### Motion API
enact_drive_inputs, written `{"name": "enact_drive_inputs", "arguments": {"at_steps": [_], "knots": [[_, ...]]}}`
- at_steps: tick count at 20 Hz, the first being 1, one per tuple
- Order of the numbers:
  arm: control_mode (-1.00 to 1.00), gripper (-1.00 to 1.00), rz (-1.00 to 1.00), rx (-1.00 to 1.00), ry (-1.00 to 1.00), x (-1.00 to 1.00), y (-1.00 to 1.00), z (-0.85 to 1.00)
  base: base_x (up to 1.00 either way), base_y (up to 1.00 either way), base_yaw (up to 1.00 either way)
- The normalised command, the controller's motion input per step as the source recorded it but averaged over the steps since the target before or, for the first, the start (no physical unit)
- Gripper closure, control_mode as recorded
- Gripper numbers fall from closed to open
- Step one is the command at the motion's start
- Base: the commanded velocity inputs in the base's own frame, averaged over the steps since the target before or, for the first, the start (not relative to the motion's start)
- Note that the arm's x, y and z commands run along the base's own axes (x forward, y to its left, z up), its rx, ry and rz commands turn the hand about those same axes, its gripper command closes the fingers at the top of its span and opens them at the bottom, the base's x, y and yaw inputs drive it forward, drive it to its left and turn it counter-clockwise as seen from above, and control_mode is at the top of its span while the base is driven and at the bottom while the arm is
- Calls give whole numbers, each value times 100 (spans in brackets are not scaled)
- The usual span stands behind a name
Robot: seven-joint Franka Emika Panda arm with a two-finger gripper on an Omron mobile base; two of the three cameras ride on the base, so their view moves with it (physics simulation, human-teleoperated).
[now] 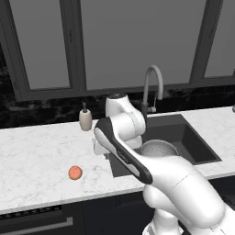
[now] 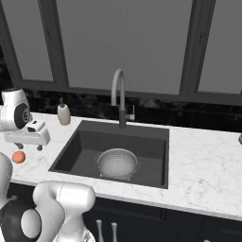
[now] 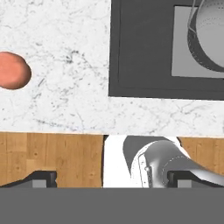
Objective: Put the colander in the sink, put the peach in the colander, and turn on the sink faucet and pour water over the colander.
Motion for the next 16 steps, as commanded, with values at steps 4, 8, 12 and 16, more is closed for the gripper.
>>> {"name": "enact_drive_inputs", "arguments": {"at_steps": [4,8,12,16], "knots": [[-100,-100,0,0,1,0,53,-5,0,0,0],[-100,-100,1,0,0,0,43,-9,0,0,0],[-100,-100,0,0,0,4,34,-8,0,0,0],[-100,-100,0,0,0,27,36,-5,0,0,0]]}}
